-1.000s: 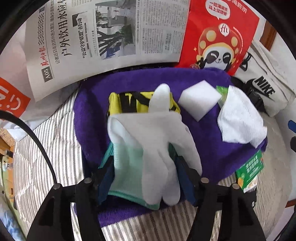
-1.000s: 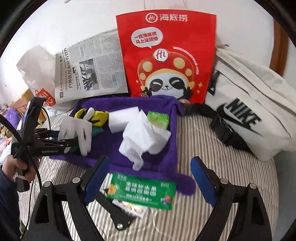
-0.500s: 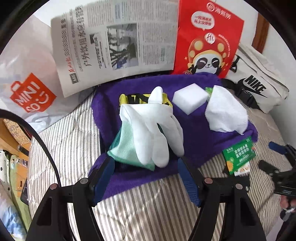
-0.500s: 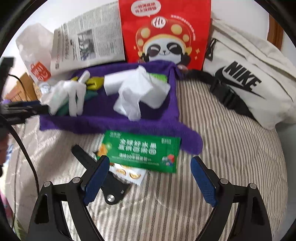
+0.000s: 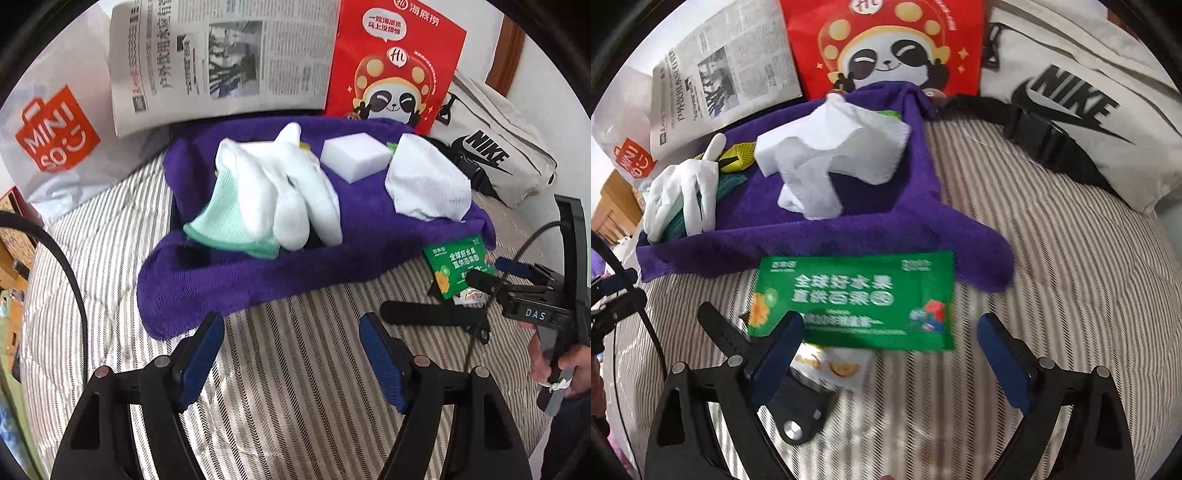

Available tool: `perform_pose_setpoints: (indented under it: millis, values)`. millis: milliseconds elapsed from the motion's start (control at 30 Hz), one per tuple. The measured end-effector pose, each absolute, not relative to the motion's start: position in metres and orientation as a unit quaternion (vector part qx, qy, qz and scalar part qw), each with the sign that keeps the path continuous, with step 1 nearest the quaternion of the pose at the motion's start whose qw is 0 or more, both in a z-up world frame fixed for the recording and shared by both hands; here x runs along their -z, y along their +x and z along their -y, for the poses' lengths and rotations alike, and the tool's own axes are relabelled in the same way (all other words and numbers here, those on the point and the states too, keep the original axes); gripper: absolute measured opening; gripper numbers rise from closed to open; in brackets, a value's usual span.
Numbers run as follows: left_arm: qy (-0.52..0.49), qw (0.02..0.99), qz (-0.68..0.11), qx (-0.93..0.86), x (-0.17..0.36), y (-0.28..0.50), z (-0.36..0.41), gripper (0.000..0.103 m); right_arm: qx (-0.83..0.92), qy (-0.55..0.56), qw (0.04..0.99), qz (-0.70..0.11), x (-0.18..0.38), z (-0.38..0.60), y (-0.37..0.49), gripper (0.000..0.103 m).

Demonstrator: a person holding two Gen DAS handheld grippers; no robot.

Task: Organize soft objects
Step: 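Move the right tool down to the green-labelled wipes pack on the bed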

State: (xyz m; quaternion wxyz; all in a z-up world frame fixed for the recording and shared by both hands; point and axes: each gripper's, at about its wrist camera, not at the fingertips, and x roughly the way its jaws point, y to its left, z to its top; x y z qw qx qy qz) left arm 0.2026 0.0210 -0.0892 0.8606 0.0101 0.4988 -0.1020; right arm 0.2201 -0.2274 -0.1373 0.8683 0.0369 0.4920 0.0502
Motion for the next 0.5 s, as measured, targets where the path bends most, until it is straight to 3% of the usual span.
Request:
perform_pose_setpoints:
  millis: [133, 500]
  values:
    - [0.003, 0.859, -0.5, 0.109, 0.094, 0.202, -0.025, 0.074, -0.06, 0.048, 0.868, -0.491, 0.136, 0.213, 0.224, 0.102]
    - [-0.008, 0.858, -0.498, 0.126, 0.096, 0.199, -0.031, 0.074, -0.021, 0.001, 0.868, -0.496, 0.144, 0.187, 0.236, 0.103]
